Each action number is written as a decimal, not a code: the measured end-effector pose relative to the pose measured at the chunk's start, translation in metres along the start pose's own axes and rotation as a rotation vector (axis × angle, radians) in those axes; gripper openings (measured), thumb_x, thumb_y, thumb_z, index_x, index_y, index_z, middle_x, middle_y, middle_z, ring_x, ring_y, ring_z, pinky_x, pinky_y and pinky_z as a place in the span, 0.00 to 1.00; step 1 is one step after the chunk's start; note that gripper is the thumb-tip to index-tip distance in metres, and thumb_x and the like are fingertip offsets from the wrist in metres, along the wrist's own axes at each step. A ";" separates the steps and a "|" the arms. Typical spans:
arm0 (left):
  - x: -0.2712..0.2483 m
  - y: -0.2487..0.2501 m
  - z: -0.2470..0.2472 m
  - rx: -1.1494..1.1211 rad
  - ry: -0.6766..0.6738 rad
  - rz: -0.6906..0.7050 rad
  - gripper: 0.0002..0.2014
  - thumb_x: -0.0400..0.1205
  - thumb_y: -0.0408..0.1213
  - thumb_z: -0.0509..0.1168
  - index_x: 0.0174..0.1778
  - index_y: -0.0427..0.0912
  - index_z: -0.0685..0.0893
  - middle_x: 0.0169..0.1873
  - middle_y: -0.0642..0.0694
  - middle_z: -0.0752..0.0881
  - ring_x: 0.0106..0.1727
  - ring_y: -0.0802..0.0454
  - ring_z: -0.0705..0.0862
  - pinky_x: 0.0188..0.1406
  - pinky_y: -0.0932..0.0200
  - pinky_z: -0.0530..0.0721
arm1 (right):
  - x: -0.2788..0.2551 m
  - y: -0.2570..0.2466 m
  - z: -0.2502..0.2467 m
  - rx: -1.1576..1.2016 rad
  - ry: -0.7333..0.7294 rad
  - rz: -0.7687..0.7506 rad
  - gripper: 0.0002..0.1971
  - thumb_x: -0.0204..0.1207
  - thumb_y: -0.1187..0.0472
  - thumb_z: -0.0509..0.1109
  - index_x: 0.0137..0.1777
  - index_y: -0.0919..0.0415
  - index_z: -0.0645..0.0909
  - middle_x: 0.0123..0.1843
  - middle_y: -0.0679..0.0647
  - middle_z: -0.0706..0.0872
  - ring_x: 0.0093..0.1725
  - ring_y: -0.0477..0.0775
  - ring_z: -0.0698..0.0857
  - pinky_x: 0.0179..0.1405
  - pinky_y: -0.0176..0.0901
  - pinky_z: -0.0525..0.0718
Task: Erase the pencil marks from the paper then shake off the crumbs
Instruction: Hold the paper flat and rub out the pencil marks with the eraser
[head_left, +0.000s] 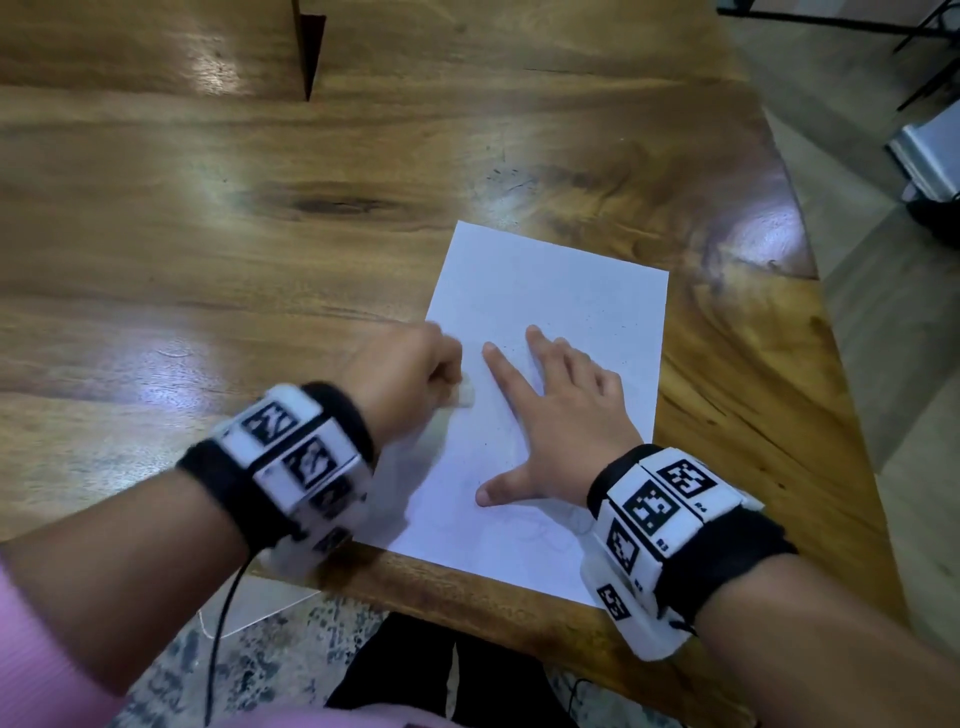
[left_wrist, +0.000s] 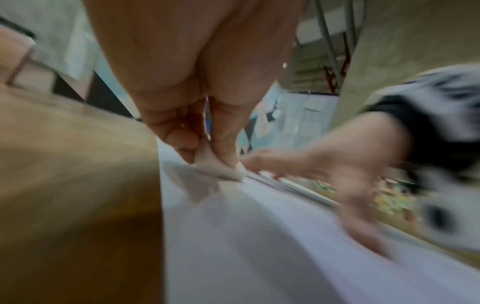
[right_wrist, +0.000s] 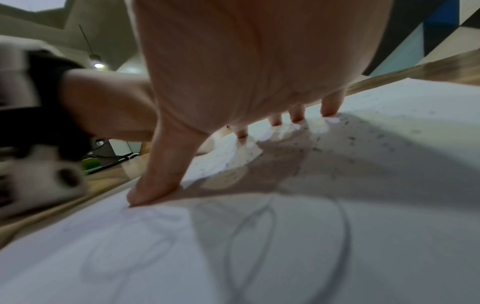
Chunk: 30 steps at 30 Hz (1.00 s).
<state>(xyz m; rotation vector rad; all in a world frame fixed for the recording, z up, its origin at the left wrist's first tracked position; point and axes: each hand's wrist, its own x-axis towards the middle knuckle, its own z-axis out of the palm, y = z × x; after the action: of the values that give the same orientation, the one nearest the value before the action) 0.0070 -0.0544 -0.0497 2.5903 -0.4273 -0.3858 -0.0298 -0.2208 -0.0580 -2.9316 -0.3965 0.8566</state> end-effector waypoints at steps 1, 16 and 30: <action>0.009 0.001 -0.002 0.002 0.008 -0.015 0.03 0.71 0.33 0.71 0.38 0.37 0.85 0.40 0.41 0.86 0.41 0.46 0.79 0.40 0.61 0.69 | 0.000 0.000 0.000 -0.003 0.000 0.002 0.64 0.56 0.25 0.71 0.80 0.39 0.28 0.83 0.53 0.27 0.82 0.60 0.34 0.78 0.58 0.43; -0.007 0.004 -0.004 -0.022 -0.011 -0.062 0.04 0.72 0.34 0.71 0.36 0.36 0.84 0.34 0.45 0.81 0.38 0.48 0.77 0.32 0.61 0.67 | 0.000 0.000 -0.001 0.002 -0.017 0.002 0.64 0.56 0.25 0.71 0.80 0.39 0.29 0.83 0.53 0.27 0.82 0.60 0.34 0.78 0.59 0.42; -0.038 -0.003 0.003 0.080 -0.045 -0.008 0.04 0.73 0.32 0.69 0.32 0.39 0.82 0.30 0.50 0.77 0.36 0.49 0.76 0.28 0.63 0.65 | 0.009 0.004 -0.030 -0.201 0.016 -0.188 0.52 0.60 0.33 0.75 0.78 0.26 0.43 0.84 0.50 0.36 0.79 0.61 0.49 0.73 0.57 0.58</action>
<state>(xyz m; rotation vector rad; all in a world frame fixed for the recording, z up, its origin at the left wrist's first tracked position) -0.0277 -0.0390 -0.0463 2.6659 -0.4567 -0.4394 -0.0059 -0.2220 -0.0381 -3.0122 -0.7860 0.8119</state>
